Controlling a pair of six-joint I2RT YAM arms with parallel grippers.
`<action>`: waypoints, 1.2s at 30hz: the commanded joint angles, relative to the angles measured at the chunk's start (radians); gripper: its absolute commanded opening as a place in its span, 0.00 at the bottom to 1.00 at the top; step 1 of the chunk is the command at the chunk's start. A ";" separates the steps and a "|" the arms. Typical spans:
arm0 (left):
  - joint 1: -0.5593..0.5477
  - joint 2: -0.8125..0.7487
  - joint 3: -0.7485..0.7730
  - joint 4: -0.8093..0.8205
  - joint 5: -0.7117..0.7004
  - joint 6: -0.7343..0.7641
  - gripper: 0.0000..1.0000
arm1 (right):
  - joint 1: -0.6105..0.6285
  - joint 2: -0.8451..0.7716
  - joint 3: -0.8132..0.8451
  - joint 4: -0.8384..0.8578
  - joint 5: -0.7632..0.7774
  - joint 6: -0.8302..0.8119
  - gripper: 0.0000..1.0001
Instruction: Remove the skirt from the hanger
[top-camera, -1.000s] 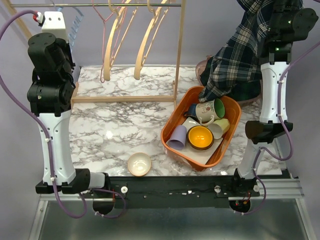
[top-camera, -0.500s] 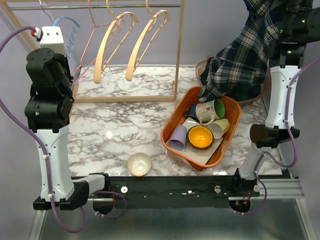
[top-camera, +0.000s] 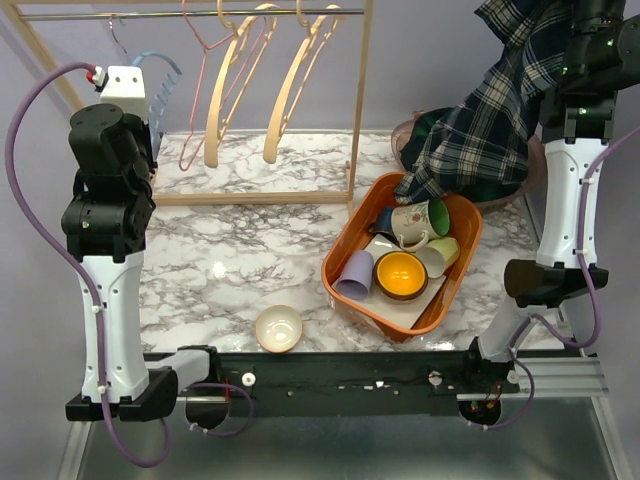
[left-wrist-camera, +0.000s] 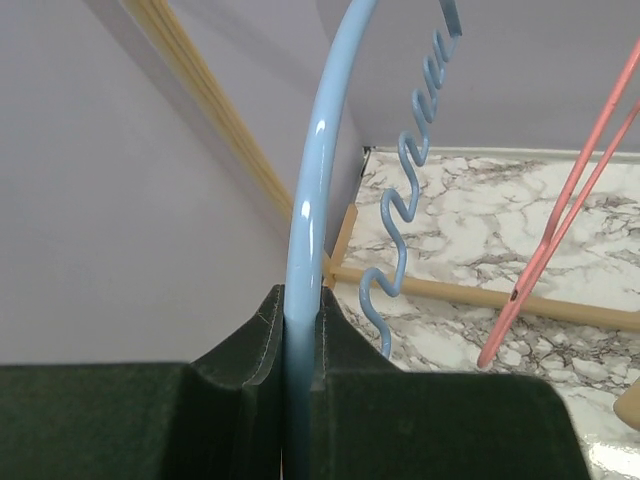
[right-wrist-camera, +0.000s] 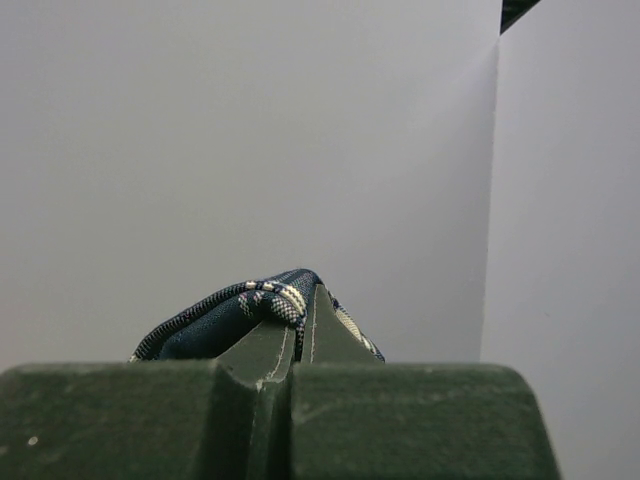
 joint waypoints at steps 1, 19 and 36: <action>0.003 -0.045 0.026 0.149 0.037 0.037 0.00 | -0.010 -0.008 0.033 0.031 -0.028 0.025 0.01; 0.003 0.075 0.112 0.158 -0.032 0.058 0.00 | -0.012 0.005 0.070 0.020 -0.026 0.019 0.01; 0.003 0.109 -0.023 0.322 -0.104 0.006 0.77 | -0.013 0.109 0.107 0.283 -0.017 -0.036 0.01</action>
